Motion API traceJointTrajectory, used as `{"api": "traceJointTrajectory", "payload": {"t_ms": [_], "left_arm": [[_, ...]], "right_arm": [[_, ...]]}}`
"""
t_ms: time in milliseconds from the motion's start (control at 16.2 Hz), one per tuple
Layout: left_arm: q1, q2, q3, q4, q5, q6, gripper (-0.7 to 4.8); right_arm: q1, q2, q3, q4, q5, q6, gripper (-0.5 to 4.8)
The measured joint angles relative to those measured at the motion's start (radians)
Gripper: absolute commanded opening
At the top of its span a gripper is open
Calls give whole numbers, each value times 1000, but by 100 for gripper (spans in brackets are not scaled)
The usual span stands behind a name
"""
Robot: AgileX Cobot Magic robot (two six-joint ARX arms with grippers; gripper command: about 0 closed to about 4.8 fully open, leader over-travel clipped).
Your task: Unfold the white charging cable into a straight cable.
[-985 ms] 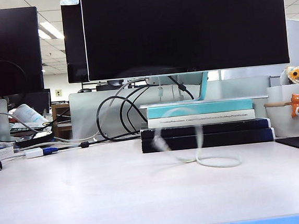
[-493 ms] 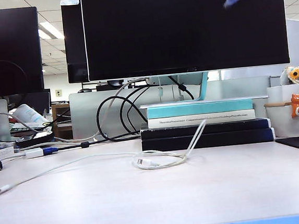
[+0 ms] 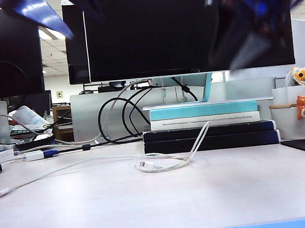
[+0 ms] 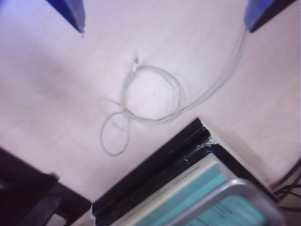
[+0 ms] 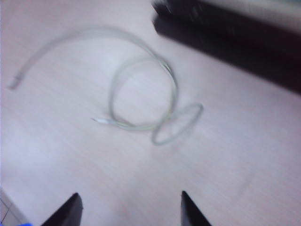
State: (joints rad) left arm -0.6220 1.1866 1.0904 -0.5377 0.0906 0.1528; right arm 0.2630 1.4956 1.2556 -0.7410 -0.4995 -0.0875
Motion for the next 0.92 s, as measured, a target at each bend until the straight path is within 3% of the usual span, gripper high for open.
{"api": "traceJointTrajectory", "payload": {"t_ms": [246,431,677,923], "left_arm": [[0,111,0,77,-2,45,479],[0,134,0,130,-2,56,479],[0,134,0,145,-1,56,479],[0,134,0,145,0,56,479]], "right_arm": [[-1,113,0,2,35,4,261],[-1,185,0,39,2,39,261],[0,198,0,142,-39,109,261],[0,204,1,167,-13,121,260]]}}
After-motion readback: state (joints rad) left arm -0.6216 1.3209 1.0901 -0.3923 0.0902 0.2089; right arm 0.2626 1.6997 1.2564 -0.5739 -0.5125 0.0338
